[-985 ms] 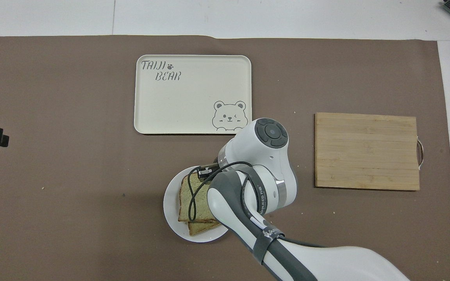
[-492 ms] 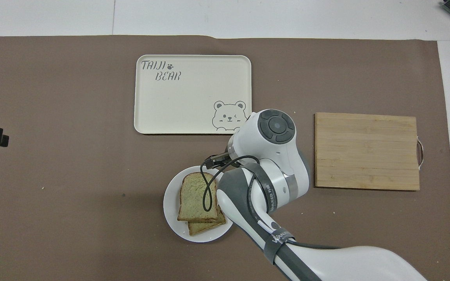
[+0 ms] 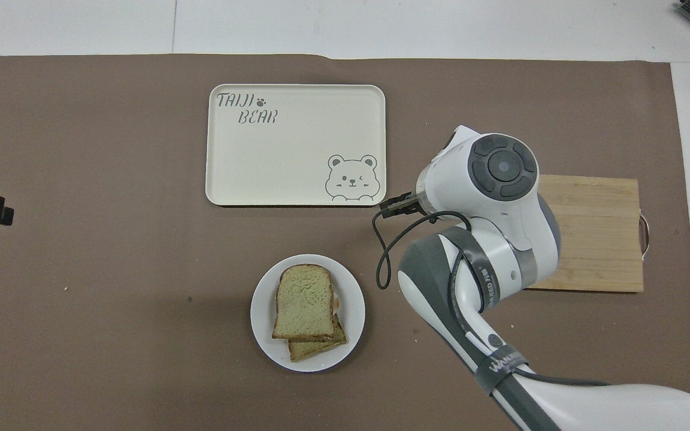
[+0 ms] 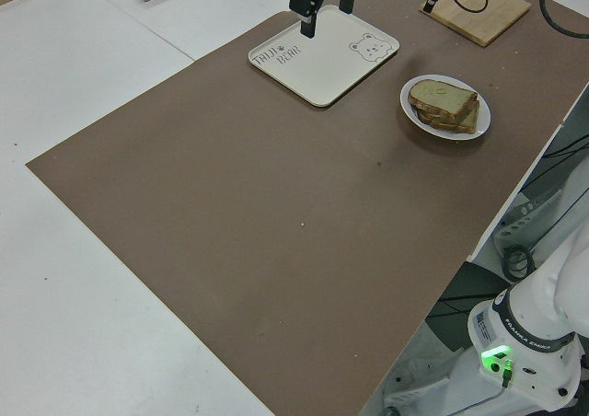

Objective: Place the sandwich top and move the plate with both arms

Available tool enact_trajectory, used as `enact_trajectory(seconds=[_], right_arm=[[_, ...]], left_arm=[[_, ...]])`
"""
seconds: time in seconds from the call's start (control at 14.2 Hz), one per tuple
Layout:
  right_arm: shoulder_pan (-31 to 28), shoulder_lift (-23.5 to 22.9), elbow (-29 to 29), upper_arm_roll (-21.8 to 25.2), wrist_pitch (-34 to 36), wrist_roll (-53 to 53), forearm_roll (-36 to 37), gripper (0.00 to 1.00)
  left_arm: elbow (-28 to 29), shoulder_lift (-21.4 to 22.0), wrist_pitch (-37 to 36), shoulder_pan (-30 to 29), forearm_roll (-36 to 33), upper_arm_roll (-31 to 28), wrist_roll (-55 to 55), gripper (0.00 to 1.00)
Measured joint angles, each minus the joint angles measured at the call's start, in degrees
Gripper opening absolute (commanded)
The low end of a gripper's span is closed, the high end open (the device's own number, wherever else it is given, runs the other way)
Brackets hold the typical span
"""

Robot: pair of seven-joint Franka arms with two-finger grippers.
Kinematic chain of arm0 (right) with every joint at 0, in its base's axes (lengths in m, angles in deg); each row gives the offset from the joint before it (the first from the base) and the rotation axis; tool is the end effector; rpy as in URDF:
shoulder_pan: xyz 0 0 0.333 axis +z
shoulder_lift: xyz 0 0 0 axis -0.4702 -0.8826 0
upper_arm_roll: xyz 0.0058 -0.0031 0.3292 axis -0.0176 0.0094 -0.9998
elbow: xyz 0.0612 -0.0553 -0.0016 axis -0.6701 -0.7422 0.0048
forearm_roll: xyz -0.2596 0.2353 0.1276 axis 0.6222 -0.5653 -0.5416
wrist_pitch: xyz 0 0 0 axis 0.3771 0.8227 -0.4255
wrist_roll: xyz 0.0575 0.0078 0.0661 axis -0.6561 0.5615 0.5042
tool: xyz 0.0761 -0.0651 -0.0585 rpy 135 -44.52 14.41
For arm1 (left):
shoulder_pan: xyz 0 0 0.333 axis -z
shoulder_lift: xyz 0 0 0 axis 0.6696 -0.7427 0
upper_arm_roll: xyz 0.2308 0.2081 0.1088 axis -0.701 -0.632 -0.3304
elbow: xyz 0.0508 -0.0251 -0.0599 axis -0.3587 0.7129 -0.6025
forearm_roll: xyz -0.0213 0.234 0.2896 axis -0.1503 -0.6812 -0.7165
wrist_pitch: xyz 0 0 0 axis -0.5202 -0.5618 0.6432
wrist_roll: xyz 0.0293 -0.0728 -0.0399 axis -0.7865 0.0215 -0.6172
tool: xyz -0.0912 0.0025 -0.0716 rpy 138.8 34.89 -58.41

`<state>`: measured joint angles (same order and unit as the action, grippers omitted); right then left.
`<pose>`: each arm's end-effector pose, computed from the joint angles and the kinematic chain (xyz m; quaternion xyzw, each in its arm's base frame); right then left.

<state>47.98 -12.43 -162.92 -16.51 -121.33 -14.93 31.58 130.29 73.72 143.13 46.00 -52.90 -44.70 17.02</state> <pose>0.5712 0.2324 0.4288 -0.9907 -0.1248 -0.0527 0.0083 0.5100 0.0106 0.6435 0.9991 -0.0393 -0.0144 0.0042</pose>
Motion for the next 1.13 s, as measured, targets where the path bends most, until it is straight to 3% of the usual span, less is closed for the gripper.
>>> enact_trajectory(seconds=[0.42, 1.13], right_arm=[[-5.1, 4.3, 5.1, 0.0, 9.4, 0.0, 2.5, 1.0], [-11.4, 13.6, 7.0, 0.1, 14.4, 0.0, 2.5, 1.0]], left_arm=[[0.0, 0.0, 0.0, 0.0, 0.0, 0.0, 0.0, 1.0], [0.0, 0.0, 0.0, 0.0, 0.0, 0.0, 0.0, 1.0]])
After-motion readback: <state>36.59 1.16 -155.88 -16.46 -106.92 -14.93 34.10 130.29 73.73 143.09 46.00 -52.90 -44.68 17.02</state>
